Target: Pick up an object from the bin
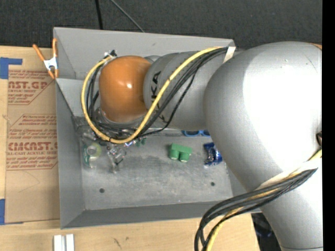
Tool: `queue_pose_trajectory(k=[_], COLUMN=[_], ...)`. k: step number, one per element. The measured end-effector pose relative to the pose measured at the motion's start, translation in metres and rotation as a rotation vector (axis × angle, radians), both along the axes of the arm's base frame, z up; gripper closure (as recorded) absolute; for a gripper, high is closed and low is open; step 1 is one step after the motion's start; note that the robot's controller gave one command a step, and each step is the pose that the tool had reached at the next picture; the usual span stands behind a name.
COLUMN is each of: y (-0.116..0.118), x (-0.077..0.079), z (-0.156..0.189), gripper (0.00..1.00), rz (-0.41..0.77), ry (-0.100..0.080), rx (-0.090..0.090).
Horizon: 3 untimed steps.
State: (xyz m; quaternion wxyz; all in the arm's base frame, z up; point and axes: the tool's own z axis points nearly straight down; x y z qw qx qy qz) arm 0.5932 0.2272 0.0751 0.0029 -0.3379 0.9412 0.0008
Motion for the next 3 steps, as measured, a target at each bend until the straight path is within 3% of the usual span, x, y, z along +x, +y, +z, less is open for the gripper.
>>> queue_pose_trajectory(k=[1,2,3], y=[-0.0005,-0.0001,0.0094], x=[0.0000,-0.0004,-0.0016], z=[0.0007,0.0002,-0.0041], gripper=[1.00,0.00,0.00], rz=[0.000,0.000,-0.010], ry=[0.002,0.002,0.001], rx=[-0.001,0.000,0.000])
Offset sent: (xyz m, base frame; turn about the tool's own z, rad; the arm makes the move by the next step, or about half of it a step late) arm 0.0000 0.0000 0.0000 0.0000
